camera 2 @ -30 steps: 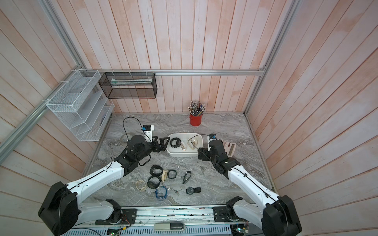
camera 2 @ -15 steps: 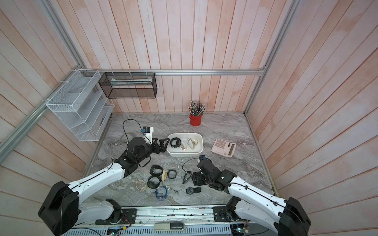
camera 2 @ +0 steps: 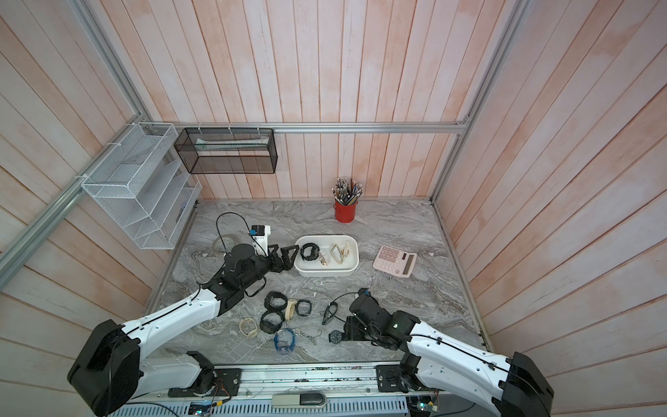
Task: Put the watch into the storage box
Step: Pick up the watch at the center of the board.
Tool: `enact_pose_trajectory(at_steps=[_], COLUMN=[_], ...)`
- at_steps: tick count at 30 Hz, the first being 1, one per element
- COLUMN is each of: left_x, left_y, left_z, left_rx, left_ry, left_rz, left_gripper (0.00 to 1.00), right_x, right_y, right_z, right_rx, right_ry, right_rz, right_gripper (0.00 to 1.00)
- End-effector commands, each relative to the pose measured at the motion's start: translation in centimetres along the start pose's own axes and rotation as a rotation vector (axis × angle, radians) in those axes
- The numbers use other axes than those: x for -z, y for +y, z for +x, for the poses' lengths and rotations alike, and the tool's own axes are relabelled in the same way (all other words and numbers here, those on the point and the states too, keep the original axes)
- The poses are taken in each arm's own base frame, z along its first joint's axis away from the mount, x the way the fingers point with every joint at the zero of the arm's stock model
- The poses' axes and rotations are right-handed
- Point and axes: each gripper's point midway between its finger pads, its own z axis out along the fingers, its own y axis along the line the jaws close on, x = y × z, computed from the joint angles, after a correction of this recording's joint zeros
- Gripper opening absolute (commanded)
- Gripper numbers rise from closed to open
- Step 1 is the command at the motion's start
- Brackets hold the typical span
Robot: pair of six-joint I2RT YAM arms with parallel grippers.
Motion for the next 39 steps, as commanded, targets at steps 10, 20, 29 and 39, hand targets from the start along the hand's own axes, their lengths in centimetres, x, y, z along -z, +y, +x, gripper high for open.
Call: enact_pose_trajectory(at_steps=[10,20,29,39], left_x=[0.3,0.1,0.2,0.3], left_y=[0.2,0.2,0.3,0.5], left_z=[0.2,0.4,0.2,-0.1], left_rx=[0.000,0.002,-0.004,-0.013], left_ry=[-0.006,-0.001,-0.005,-0.015], left_rz=[0.008,0.010,0.001,-0.014], left_gripper=[1.00,1.00,1.00,1.00], right_x=[-1.1,-1.0,1.3,6.8], right_y=[0.2,0.5,1.1,3.0], right_z=[1.6,0.6,-2.8,-10.0], right_rx=[-0.035,-0.027,0.020,0.044], right_ry=[0.053,0.017,-0.094,-0.306], right_rz=[-0.035,-0.021,0.048,0.057], right_gripper=[0.47,0.17,0.12,0.10])
